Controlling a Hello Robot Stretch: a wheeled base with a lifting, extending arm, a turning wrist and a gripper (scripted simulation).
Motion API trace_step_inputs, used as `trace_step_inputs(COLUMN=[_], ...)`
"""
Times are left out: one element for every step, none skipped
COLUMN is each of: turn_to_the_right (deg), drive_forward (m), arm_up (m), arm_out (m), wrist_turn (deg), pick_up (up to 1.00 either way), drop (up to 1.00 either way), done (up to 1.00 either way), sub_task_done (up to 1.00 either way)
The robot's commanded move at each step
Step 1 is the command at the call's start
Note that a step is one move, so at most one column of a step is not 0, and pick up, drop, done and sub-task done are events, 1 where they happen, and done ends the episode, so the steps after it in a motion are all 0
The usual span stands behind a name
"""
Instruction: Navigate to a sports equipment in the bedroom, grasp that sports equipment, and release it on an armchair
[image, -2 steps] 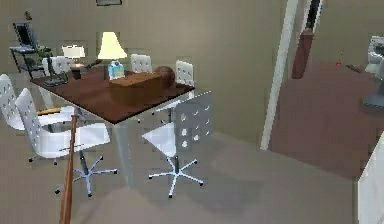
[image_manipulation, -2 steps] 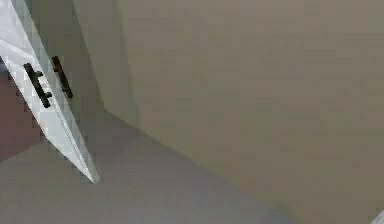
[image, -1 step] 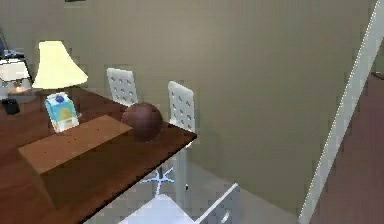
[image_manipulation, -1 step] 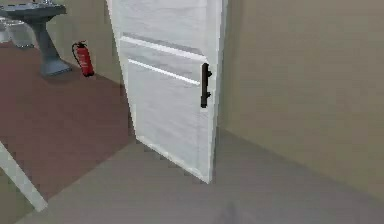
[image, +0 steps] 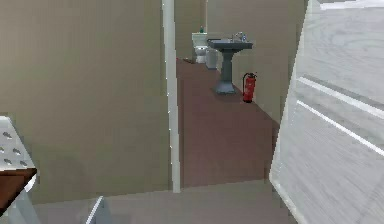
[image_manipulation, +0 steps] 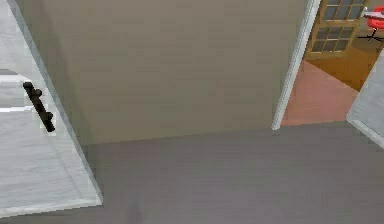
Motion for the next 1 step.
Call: trace_step_inputs(turn_to_the_right=[3.0], drive_forward=[0.0], arm_up=[0.0], arm_out=[0.0], wrist_turn=[0.0], pick_up=[0.0], drop=[0.0], done=[0.0], sub_task_done=[0.0])
